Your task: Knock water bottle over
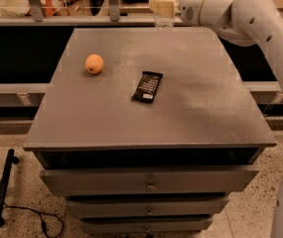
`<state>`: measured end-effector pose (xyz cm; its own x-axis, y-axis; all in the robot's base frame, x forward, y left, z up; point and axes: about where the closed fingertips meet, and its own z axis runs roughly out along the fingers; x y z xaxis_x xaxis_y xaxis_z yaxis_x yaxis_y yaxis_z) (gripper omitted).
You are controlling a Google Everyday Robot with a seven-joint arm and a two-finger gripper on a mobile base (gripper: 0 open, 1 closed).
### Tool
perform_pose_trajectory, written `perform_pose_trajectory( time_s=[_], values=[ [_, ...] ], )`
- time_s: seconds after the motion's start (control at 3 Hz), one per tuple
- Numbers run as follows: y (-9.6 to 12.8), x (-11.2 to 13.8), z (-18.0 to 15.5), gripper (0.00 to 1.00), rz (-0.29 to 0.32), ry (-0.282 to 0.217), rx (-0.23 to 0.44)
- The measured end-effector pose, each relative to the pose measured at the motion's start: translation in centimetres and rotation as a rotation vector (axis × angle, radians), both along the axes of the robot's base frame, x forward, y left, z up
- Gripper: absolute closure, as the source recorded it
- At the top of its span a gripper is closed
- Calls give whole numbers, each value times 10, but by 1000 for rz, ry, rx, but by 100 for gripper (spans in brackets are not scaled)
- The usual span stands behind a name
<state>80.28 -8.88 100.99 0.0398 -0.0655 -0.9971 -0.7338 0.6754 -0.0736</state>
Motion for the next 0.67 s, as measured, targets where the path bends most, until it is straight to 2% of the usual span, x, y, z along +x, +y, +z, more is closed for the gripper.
perform_pose_trajectory(
  time_s=[0.33, 0.67],
  values=[
    [-10, -24, 36, 100, 34, 14, -24],
    [-13, -44, 72, 100, 78, -5, -129]
  ],
)
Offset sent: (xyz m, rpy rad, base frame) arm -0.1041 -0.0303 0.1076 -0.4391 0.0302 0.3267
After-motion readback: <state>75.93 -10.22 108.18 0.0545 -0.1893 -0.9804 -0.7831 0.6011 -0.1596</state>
